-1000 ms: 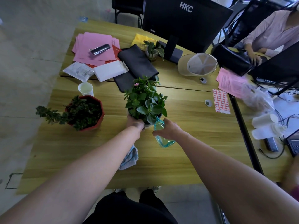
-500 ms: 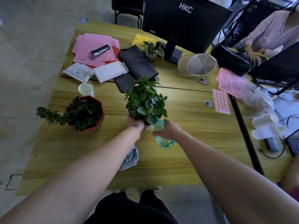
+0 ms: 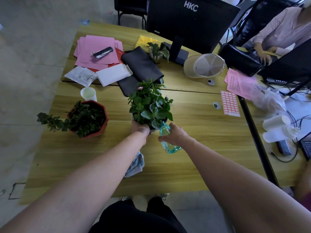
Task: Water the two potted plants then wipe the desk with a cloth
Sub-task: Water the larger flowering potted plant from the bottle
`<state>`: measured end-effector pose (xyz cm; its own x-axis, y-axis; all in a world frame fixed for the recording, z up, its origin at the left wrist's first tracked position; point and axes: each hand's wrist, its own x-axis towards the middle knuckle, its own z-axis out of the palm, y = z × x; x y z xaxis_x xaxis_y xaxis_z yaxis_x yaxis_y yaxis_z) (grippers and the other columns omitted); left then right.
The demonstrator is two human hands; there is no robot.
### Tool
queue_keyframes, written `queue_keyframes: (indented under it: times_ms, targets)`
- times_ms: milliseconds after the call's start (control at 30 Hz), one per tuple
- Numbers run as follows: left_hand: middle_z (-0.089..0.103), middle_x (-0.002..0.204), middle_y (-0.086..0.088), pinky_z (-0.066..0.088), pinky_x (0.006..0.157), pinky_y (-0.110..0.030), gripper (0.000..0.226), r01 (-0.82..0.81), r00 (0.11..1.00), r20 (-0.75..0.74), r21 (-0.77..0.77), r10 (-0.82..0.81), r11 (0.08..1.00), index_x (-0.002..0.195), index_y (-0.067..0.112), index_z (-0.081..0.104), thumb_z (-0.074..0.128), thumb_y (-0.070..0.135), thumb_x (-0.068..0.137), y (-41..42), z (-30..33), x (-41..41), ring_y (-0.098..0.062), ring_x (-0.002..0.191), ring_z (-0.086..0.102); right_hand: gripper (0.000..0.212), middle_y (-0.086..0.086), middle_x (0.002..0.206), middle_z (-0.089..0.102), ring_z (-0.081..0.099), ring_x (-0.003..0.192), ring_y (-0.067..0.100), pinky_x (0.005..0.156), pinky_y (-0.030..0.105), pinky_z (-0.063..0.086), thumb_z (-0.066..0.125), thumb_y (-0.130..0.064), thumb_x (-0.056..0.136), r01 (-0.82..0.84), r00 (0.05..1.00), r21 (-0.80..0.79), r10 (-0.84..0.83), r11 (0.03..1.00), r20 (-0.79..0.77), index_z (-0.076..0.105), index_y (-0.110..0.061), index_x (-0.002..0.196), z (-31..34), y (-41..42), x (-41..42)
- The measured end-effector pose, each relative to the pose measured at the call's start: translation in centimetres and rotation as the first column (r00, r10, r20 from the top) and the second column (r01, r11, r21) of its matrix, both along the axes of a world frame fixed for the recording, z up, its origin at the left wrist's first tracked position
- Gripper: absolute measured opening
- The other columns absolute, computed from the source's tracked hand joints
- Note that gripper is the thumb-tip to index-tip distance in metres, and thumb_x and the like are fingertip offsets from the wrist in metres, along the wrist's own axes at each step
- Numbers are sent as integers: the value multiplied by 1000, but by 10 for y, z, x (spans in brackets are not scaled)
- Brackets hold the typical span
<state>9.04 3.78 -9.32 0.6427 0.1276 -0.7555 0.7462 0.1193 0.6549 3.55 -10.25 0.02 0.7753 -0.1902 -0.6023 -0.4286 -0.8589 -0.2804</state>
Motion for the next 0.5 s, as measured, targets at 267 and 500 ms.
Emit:
queue_keyframes:
  times_ms: [267,500]
  targets:
    - [66,121,-10,60,86,-50,46,-160,987,-34,-4,159,987,134,19,47,55,18,89,-11,22,-19,-31,92,70,76,11,122,57,57,99,30,72,35,46,79,-49,75,17,996,10,-18,1000,82,41,-16,133,0,-2,-10]
    - [60,123,-7,58,91,-43,44,-175,984,-61,-108,169,979,133,9,48,61,6,92,-35,57,-51,-11,72,56,70,14,124,55,54,104,31,76,35,43,77,-48,79,20,981,38,-27,999,193,39,-17,129,0,-17,-18]
